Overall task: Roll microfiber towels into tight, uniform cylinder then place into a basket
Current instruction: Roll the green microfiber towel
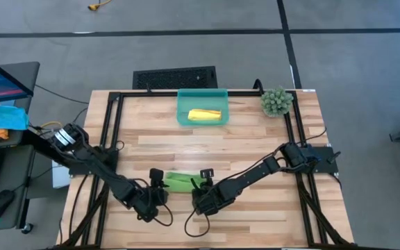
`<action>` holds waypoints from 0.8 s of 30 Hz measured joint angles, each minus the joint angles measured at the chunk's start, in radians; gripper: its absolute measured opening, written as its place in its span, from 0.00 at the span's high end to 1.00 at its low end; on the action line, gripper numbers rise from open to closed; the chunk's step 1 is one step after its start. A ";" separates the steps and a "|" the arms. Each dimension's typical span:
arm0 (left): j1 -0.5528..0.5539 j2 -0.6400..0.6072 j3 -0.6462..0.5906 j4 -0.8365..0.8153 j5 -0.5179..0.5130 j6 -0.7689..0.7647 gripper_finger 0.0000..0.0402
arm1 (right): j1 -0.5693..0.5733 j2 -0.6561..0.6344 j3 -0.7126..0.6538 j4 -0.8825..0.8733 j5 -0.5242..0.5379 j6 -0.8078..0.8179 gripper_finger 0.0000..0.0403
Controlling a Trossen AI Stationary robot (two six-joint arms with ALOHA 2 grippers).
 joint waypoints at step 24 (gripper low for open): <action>0.090 0.119 0.004 -0.010 0.045 -0.121 0.81 | 0.015 -0.002 0.002 -0.001 -0.029 -0.021 0.91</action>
